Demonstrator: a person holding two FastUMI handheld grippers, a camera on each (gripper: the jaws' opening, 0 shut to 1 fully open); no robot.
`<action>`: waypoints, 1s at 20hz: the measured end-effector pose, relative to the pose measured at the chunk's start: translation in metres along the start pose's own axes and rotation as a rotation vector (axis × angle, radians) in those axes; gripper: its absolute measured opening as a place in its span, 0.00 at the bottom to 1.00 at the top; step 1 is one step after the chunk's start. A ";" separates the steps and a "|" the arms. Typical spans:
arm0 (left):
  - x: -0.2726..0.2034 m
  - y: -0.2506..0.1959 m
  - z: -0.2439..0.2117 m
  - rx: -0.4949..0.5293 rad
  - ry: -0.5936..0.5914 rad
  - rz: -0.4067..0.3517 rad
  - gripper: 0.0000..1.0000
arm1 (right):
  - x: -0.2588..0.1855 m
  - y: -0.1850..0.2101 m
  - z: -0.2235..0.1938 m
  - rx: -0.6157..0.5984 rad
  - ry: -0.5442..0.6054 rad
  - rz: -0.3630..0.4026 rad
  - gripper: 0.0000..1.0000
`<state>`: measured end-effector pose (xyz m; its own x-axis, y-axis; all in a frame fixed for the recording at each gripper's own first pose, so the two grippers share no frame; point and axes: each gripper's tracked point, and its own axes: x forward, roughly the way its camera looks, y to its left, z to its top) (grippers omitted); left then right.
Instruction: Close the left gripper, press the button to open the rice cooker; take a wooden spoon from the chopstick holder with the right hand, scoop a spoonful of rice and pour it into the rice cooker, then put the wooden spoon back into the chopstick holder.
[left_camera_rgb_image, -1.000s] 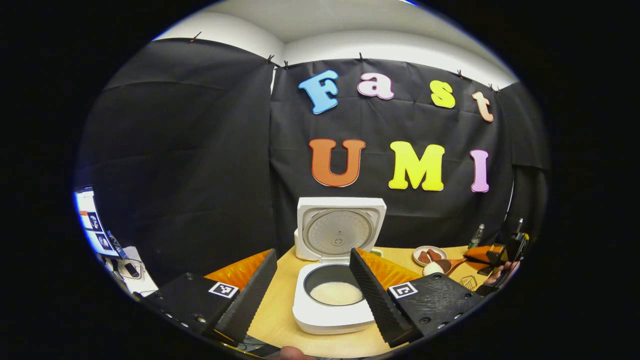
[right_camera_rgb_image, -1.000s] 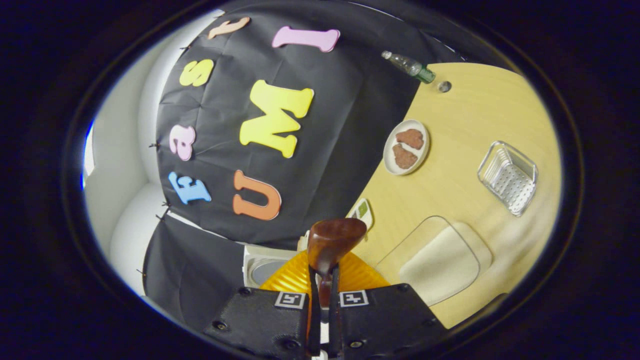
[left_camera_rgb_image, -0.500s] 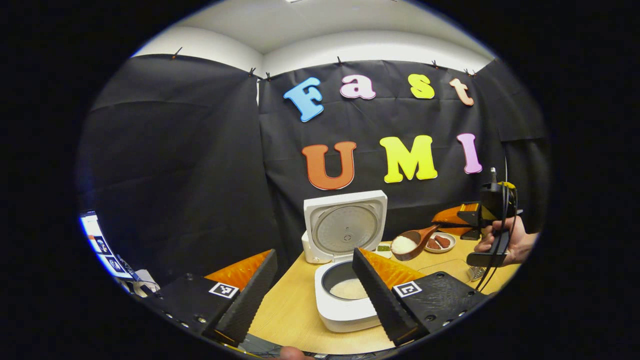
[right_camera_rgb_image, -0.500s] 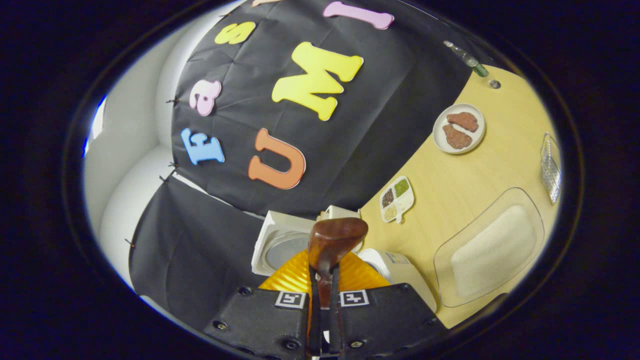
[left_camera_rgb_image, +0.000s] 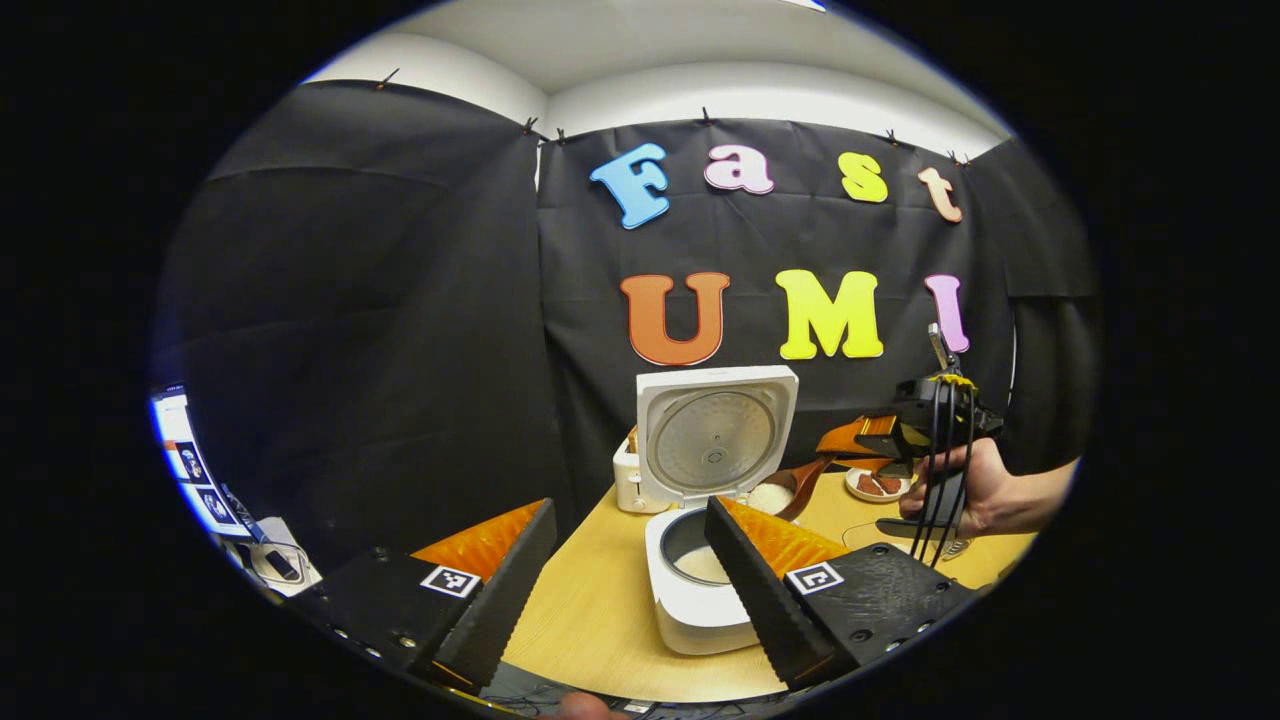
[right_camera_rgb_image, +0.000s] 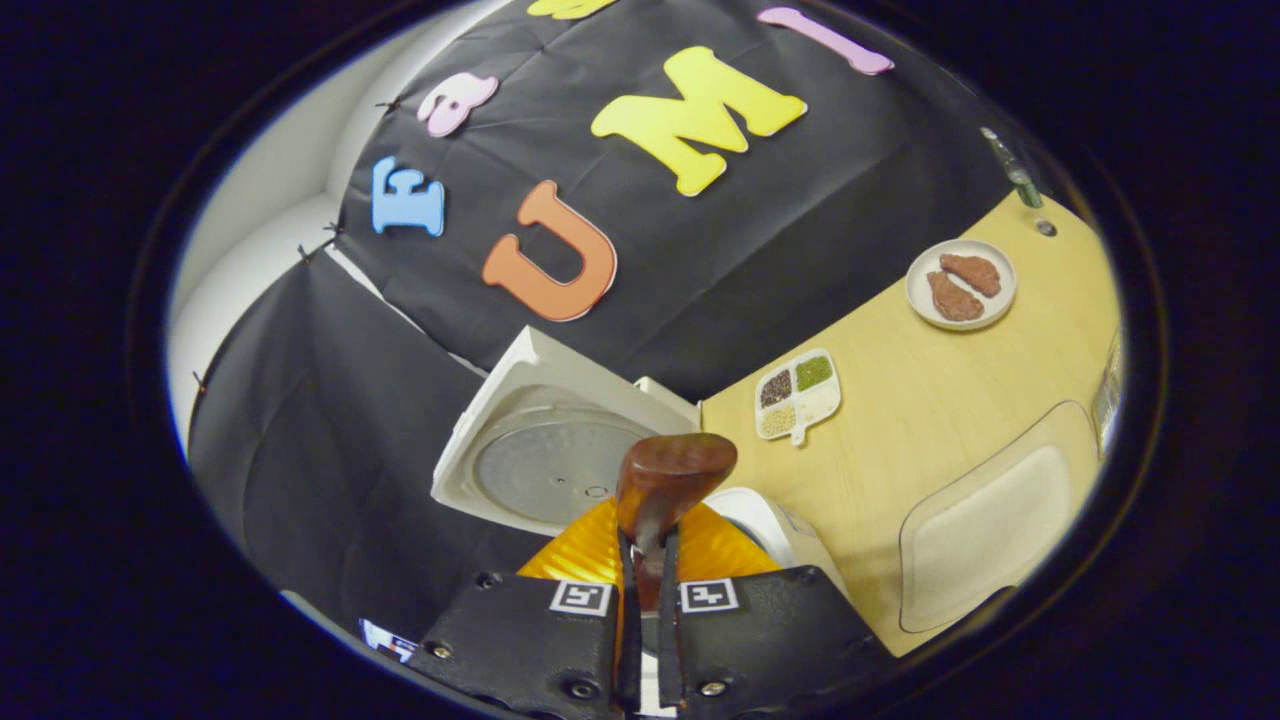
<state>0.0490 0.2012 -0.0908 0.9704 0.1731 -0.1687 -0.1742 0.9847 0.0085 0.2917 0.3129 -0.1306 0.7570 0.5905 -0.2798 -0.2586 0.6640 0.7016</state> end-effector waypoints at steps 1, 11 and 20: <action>0.000 0.003 -0.002 -0.009 0.002 -0.001 0.95 | 0.006 0.001 -0.002 -0.023 0.004 -0.014 0.12; 0.005 0.021 -0.012 -0.055 0.031 0.005 0.96 | 0.036 0.007 -0.012 -0.310 0.006 -0.122 0.12; 0.005 0.012 -0.018 -0.092 0.048 -0.025 0.95 | 0.038 0.033 -0.020 -0.722 0.000 -0.131 0.12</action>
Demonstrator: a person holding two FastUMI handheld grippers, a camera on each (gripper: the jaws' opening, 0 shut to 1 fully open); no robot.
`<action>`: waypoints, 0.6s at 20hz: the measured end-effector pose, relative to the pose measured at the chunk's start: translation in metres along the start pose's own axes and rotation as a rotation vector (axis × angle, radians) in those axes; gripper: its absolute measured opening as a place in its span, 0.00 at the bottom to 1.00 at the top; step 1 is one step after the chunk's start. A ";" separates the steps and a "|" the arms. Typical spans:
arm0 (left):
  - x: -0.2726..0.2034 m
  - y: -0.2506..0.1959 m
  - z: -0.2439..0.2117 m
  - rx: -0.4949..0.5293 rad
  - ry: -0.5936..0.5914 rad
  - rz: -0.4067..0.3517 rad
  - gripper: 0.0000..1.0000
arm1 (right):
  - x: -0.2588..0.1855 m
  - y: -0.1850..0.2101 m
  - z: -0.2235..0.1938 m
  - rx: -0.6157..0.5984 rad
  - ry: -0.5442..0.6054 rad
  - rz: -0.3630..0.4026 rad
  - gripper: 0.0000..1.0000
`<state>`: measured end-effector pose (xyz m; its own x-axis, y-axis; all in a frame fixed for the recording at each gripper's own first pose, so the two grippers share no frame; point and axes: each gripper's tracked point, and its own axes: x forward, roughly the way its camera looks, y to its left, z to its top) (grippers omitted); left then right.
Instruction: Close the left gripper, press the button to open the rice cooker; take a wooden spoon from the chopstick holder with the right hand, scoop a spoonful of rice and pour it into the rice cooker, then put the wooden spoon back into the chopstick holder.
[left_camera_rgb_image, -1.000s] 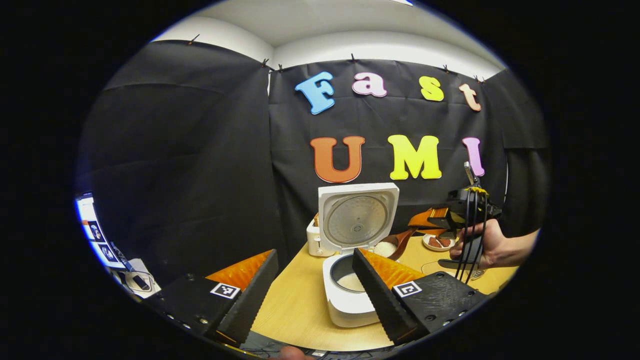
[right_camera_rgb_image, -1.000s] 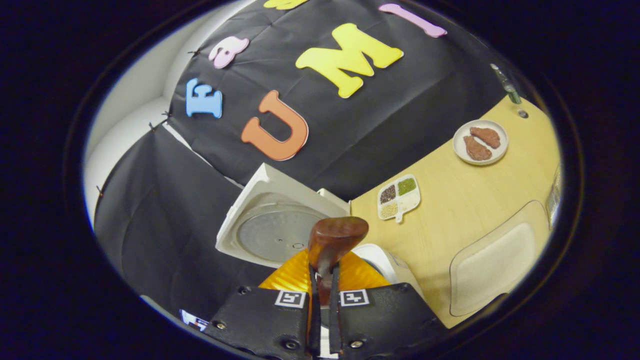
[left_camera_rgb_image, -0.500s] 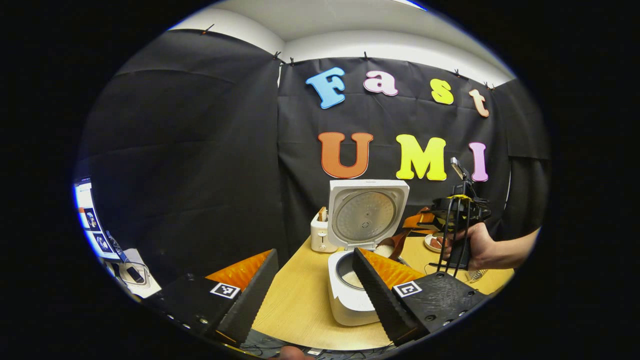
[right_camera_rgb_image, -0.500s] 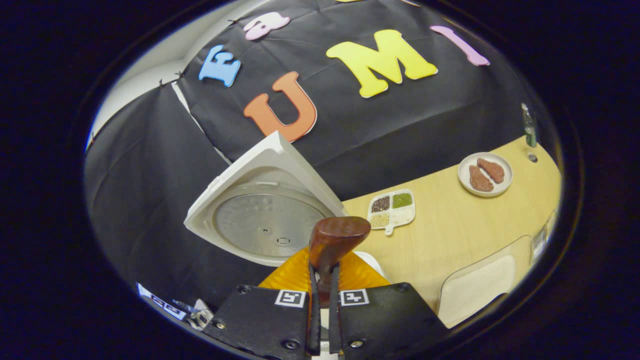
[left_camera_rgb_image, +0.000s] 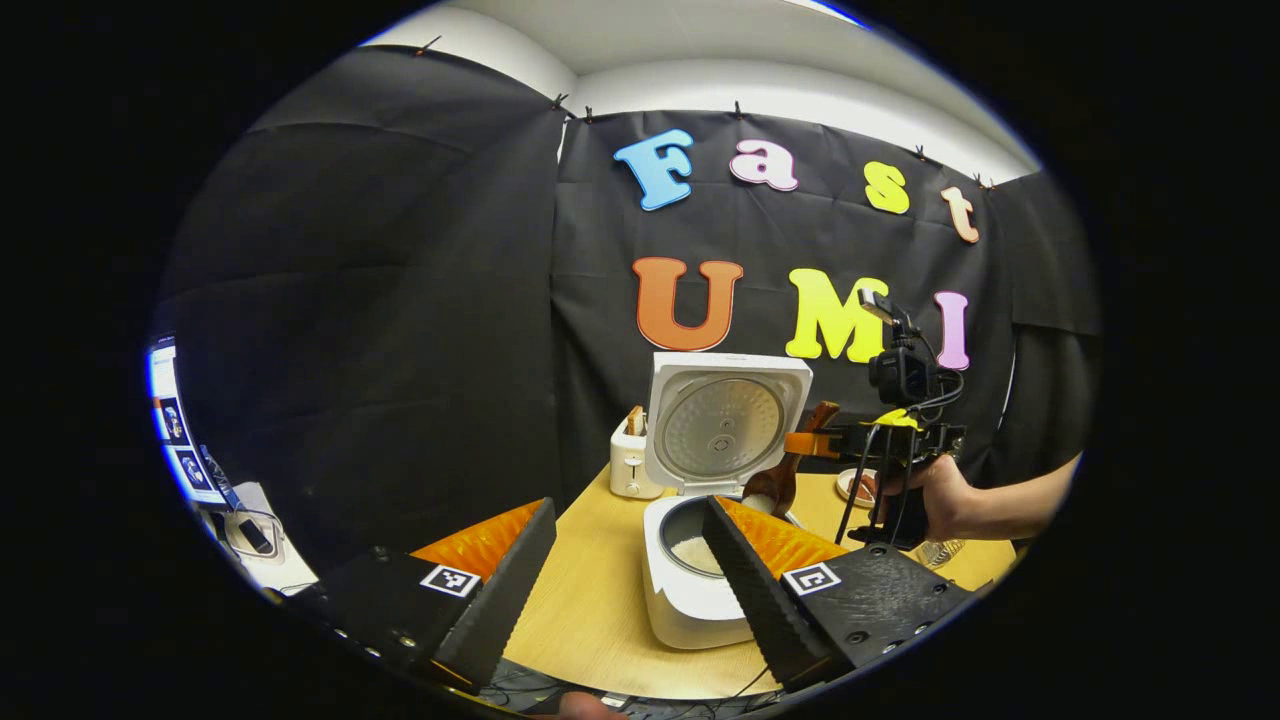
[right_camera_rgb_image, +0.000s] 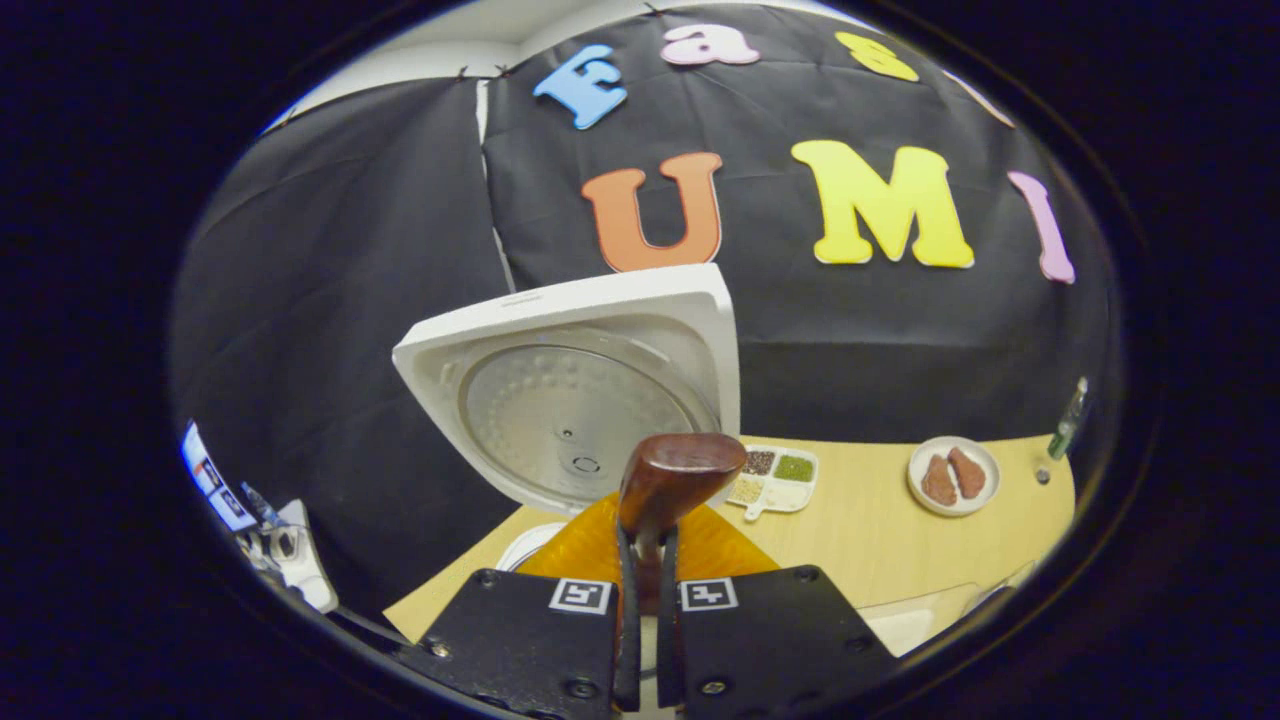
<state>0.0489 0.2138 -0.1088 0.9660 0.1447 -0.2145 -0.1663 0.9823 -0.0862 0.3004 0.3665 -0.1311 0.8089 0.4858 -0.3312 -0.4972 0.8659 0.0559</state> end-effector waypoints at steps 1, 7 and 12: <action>0.000 -0.001 -0.001 -0.003 0.003 -0.003 0.95 | -0.002 0.003 0.002 -0.054 -0.007 -0.005 0.12; -0.001 -0.005 -0.012 -0.023 0.039 -0.018 0.94 | -0.025 0.040 0.010 -0.382 -0.083 0.024 0.12; -0.006 -0.011 -0.017 -0.039 0.043 -0.032 0.94 | -0.042 0.062 0.017 -0.585 -0.162 0.020 0.12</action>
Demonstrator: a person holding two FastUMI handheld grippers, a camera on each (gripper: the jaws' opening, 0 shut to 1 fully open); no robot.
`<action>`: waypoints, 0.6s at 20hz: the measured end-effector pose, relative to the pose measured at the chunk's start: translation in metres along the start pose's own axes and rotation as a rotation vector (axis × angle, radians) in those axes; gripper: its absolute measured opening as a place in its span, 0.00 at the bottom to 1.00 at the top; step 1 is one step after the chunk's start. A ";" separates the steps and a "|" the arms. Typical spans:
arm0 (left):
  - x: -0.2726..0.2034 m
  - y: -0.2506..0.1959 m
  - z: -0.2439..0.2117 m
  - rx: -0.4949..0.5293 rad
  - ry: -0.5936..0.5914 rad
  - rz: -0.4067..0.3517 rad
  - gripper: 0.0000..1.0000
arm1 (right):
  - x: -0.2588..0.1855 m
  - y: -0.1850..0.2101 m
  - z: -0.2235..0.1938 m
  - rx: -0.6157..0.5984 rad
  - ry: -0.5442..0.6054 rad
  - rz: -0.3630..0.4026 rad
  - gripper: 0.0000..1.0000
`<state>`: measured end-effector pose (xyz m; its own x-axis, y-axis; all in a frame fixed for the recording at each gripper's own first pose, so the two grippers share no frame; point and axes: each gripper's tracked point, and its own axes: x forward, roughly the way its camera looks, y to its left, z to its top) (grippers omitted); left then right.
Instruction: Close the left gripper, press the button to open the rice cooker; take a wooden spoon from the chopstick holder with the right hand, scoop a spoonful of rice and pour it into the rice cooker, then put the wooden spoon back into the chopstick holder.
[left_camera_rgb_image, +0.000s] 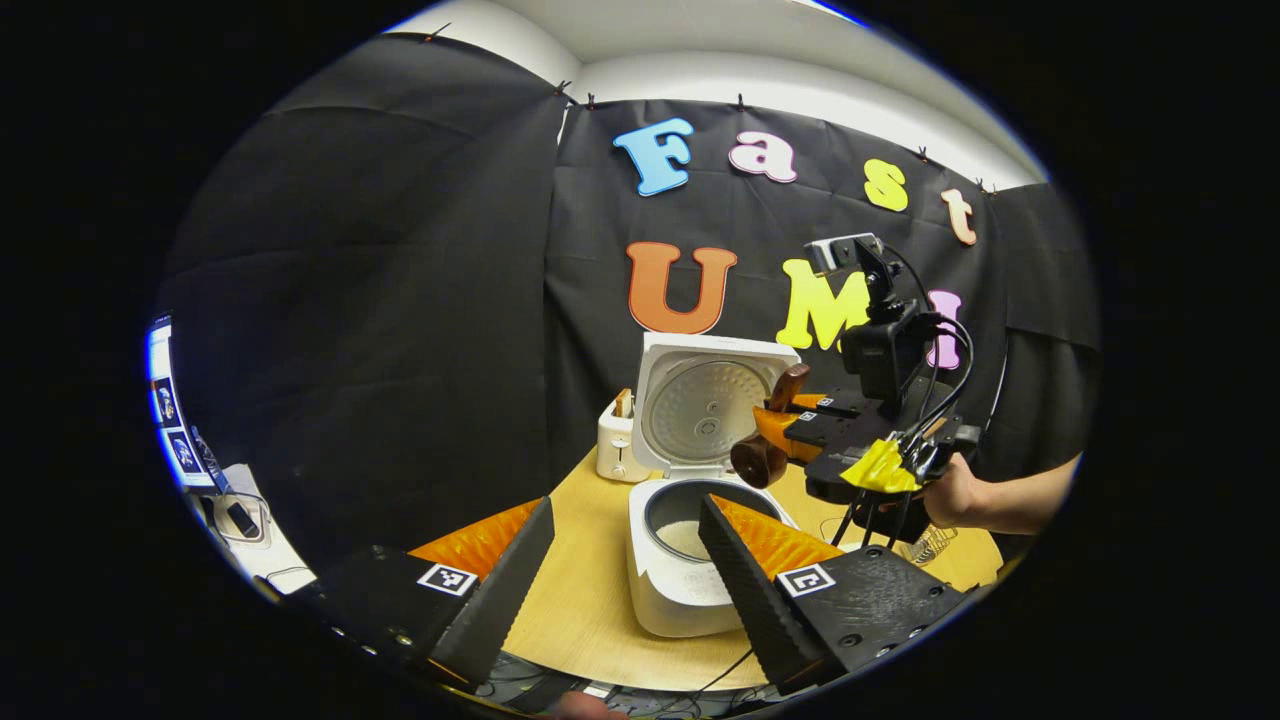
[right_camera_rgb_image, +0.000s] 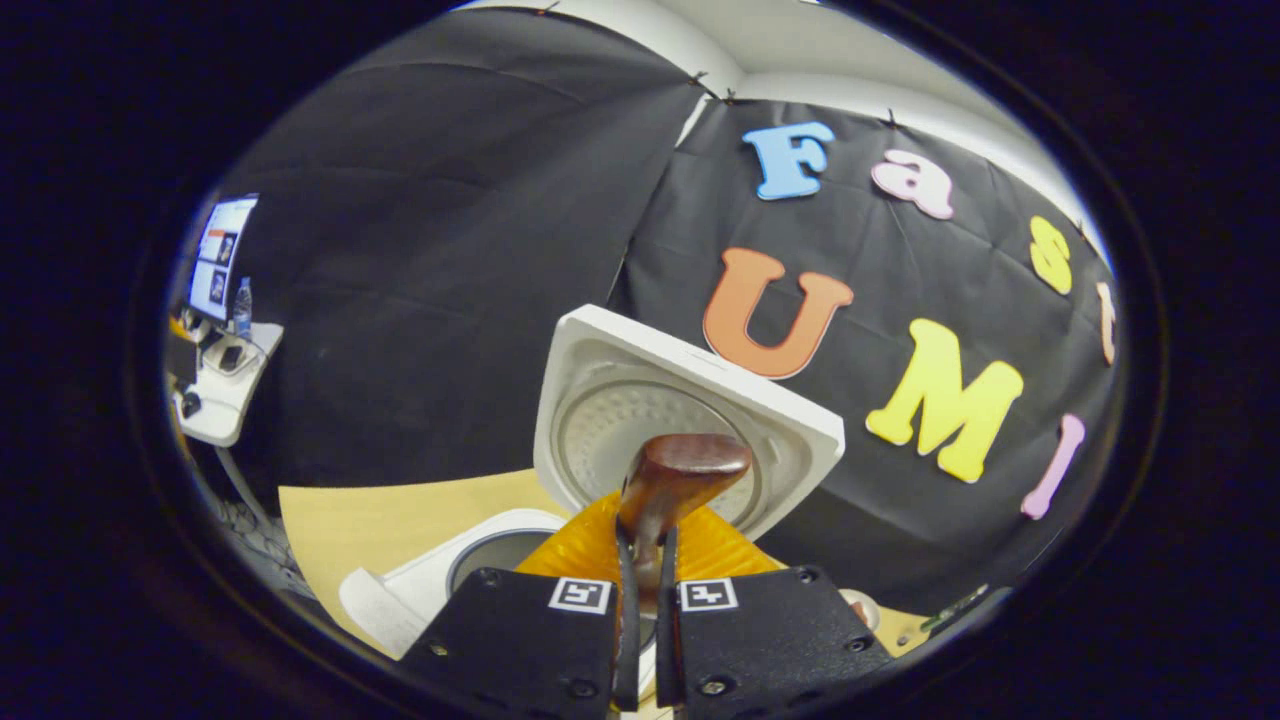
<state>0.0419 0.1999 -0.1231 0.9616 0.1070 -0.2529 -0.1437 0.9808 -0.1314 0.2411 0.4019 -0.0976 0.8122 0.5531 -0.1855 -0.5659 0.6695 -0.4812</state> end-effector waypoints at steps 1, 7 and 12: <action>0.000 -0.003 -0.002 -0.006 0.003 -0.004 0.94 | -0.003 0.003 0.002 -0.018 -0.009 -0.001 0.12; -0.008 -0.008 0.000 -0.020 -0.003 -0.017 0.94 | -0.019 0.004 0.008 0.107 -0.016 0.036 0.11; -0.013 -0.014 0.002 -0.041 -0.008 -0.027 0.94 | -0.037 -0.013 0.012 0.429 0.025 0.089 0.11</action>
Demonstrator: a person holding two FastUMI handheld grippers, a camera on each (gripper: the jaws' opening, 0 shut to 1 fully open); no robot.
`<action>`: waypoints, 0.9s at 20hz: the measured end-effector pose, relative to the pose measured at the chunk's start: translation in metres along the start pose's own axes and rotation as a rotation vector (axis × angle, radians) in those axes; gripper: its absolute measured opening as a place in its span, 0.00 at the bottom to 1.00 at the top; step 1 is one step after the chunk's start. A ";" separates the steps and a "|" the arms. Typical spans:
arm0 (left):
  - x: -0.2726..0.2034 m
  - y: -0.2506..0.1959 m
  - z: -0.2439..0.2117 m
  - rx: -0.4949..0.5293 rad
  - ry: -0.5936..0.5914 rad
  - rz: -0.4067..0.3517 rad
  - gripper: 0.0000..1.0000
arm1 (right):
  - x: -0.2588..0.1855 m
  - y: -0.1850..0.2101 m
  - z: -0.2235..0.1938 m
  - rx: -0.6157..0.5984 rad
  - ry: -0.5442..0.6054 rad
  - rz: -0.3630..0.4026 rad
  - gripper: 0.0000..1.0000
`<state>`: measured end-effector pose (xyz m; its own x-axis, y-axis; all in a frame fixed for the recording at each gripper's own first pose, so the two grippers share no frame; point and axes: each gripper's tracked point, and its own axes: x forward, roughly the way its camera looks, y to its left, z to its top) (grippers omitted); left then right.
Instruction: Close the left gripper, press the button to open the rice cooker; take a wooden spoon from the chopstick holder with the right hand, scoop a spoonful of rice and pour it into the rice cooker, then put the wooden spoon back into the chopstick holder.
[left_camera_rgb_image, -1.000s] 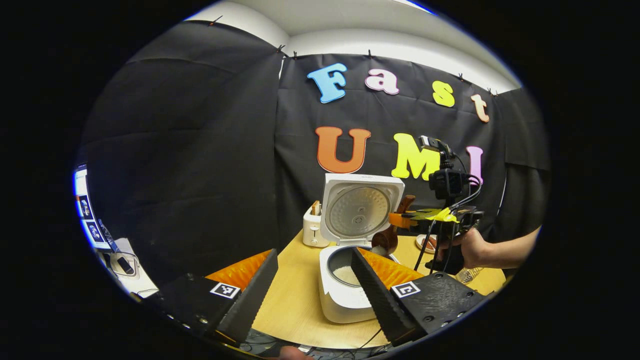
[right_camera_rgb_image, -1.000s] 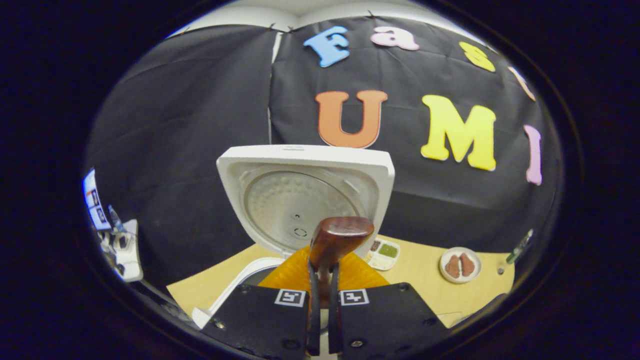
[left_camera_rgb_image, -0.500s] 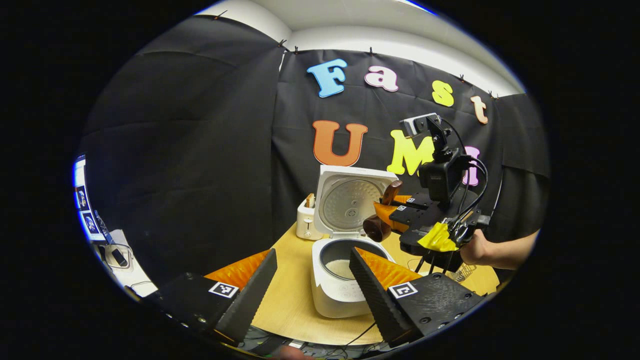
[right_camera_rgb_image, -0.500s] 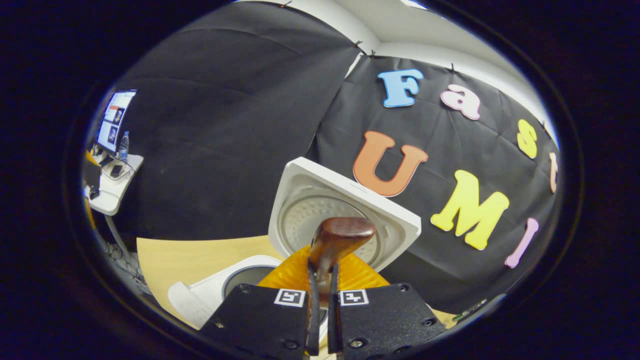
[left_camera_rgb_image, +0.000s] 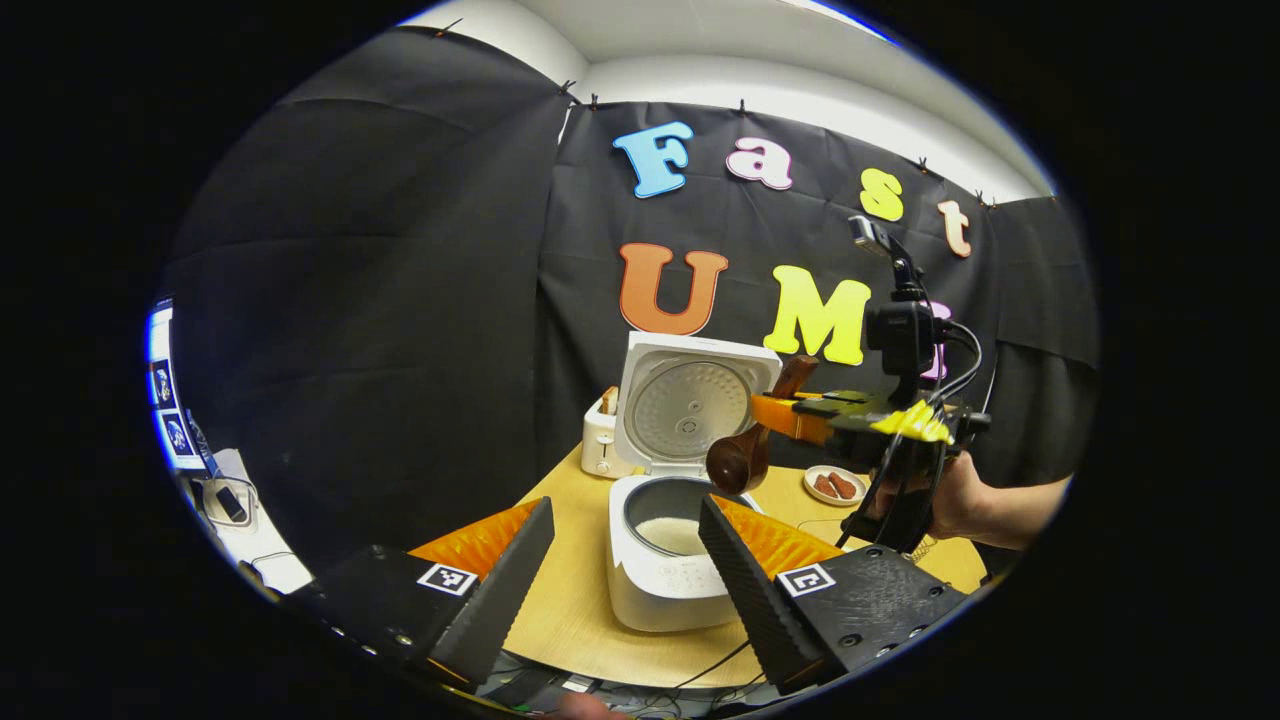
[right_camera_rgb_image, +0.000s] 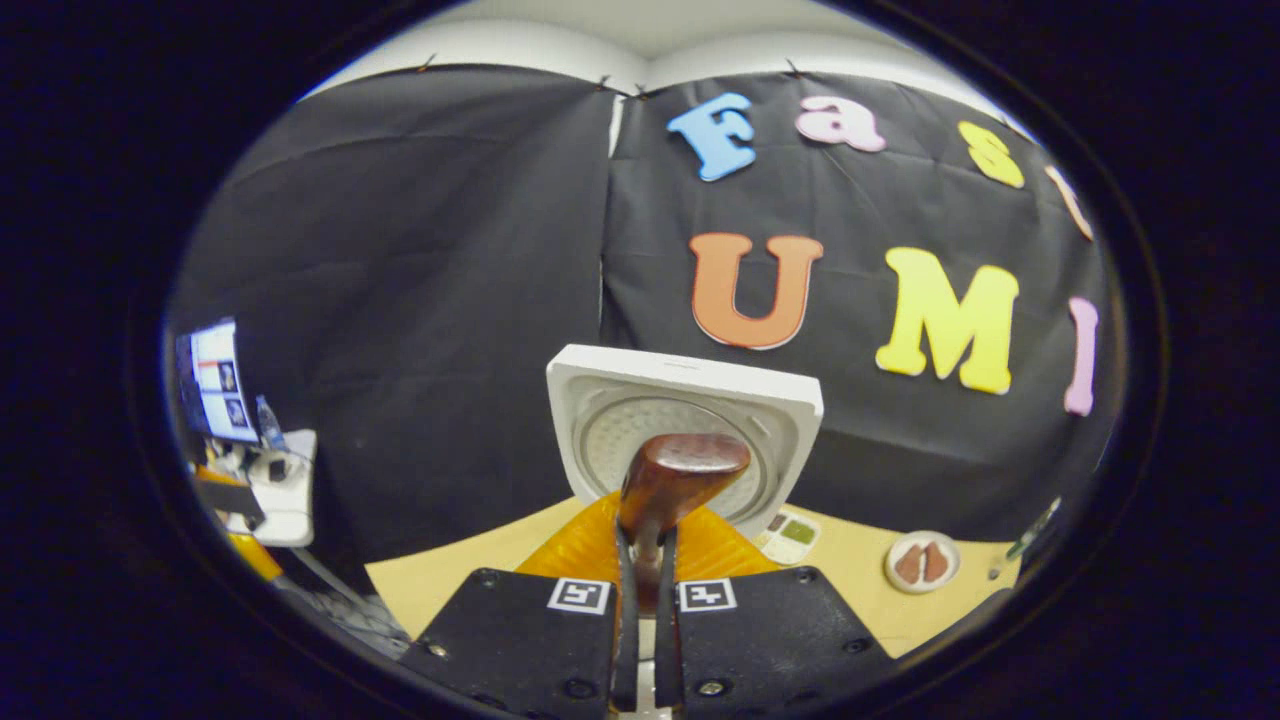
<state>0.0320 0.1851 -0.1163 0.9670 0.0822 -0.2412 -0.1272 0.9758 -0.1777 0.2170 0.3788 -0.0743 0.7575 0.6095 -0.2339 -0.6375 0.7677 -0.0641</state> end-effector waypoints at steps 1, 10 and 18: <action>0.000 0.000 -0.001 -0.007 0.000 -0.004 0.94 | -0.007 -0.004 0.005 0.034 -0.005 0.003 0.11; 0.000 -0.010 0.003 0.023 -0.017 -0.068 0.95 | -0.102 -0.090 0.026 0.359 -0.055 -0.049 0.12; 0.010 -0.090 0.004 0.063 -0.016 -0.147 0.94 | -0.201 -0.226 -0.002 0.466 -0.082 -0.284 0.11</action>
<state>0.0540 0.0989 -0.0990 0.9777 -0.0597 -0.2014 0.0296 0.9884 -0.1492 0.2086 0.0819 -0.0145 0.9108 0.3651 -0.1927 -0.2911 0.8989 0.3274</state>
